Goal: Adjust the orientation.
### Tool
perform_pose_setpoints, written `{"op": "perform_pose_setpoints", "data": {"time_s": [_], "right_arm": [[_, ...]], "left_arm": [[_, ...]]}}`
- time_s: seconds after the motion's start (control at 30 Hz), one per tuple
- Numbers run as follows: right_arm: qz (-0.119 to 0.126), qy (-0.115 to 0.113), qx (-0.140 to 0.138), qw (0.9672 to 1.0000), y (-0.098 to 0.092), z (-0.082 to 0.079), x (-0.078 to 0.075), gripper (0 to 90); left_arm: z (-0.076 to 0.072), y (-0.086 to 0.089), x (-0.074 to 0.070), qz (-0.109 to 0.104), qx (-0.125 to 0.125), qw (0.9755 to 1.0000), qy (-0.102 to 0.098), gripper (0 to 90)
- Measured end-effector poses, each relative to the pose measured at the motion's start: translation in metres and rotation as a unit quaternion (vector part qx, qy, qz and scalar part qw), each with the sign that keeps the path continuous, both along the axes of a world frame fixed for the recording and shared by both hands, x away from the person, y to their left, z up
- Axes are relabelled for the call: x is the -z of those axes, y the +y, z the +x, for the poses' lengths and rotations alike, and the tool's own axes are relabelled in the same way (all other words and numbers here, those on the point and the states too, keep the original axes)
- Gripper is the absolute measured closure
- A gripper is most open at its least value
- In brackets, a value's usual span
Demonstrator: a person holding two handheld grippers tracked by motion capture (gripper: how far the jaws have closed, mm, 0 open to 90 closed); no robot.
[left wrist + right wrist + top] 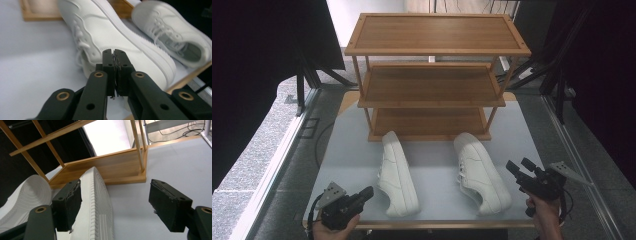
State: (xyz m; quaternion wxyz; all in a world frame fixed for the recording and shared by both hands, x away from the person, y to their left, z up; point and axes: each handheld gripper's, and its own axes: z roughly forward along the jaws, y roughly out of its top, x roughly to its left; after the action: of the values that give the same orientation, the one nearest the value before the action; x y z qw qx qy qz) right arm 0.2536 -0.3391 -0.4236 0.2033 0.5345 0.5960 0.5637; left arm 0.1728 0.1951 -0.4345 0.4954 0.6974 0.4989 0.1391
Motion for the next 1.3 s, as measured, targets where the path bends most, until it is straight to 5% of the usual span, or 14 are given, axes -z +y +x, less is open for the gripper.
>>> {"op": "perform_pose_setpoints", "data": {"time_s": [0.27,0.6,0.93,1.13,1.3], "right_arm": [[-0.005,0.006,0.008,0.9999,-0.002,-0.006,0.004,26.1],[-0.016,0.014,0.013,0.9997,0.002,-0.01,0.007,26.2],[-0.014,0.025,0.022,0.9993,-0.001,-0.011,0.01,26.2],[-0.011,0.023,0.028,0.9993,-0.005,-0.012,0.009,26.3],[-0.012,0.026,0.025,0.9993,-0.002,-0.01,0.01,26.3]], "left_arm": [[-0.007,-0.015,0.024,0.005,0.035,0.9991,0.026,89.9],[-0.003,-0.025,0.031,0.01,0.06,0.9974,0.039,89.9],[0.007,-0.039,0.033,0.035,0.072,0.9956,0.048,89.9],[0.0,-0.022,0.029,0.027,0.046,0.9975,0.047,89.9],[0.005,-0.033,0.037,0.039,0.064,0.9951,0.063,89.8]]}}
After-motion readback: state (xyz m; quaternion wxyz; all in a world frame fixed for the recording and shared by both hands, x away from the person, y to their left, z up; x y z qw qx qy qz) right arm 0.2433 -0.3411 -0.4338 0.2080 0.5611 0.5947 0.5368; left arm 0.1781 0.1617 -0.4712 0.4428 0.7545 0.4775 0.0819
